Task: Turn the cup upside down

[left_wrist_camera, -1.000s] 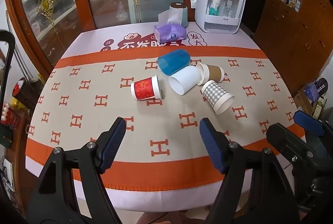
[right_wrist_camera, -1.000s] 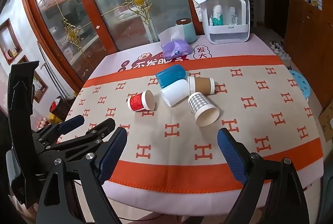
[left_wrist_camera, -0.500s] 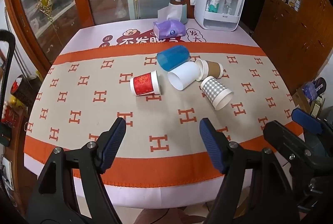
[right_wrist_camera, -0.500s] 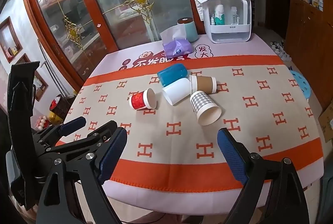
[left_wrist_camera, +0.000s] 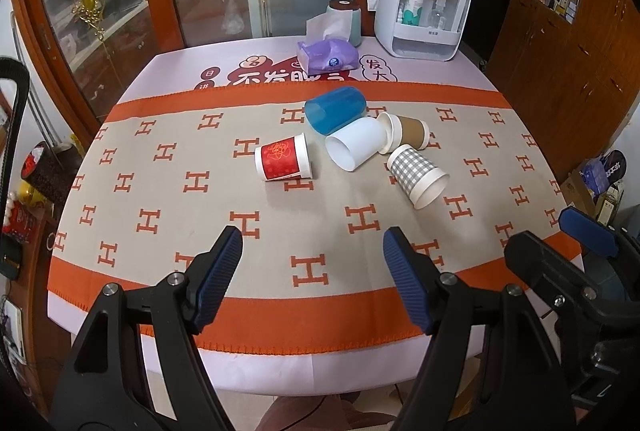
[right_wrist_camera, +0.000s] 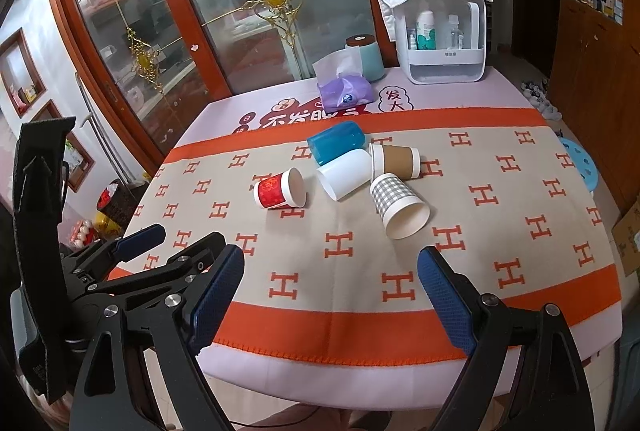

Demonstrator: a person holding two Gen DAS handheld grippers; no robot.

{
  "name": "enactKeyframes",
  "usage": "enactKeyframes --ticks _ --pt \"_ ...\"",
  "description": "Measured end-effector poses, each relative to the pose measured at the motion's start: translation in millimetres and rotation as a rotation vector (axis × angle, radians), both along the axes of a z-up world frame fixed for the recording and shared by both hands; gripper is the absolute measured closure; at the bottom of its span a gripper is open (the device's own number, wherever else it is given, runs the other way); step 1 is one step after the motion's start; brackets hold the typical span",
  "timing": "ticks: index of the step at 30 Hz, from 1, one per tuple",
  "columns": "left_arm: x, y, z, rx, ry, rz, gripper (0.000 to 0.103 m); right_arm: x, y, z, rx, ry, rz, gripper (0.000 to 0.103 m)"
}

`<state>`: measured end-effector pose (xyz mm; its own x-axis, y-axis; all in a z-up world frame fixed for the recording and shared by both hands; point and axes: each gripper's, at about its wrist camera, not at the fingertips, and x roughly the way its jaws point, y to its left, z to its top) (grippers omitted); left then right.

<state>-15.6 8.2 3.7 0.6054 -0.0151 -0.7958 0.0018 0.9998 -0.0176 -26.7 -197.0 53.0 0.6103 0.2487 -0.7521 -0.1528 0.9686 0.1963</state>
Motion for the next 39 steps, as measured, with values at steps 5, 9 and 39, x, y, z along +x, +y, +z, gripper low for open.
enactKeyframes --ticks 5,9,39 --pt "-1 0 1 0.0 -0.001 0.0 0.032 -1 2 0 0.0 -0.001 -0.001 0.013" --pt "-2 -2 1 0.0 0.003 -0.004 0.032 1 2 0 -0.002 -0.001 -0.002 0.013" --pt "-3 4 -6 -0.006 0.056 0.01 0.032 -5 11 -1 -0.002 0.018 0.012 0.013"
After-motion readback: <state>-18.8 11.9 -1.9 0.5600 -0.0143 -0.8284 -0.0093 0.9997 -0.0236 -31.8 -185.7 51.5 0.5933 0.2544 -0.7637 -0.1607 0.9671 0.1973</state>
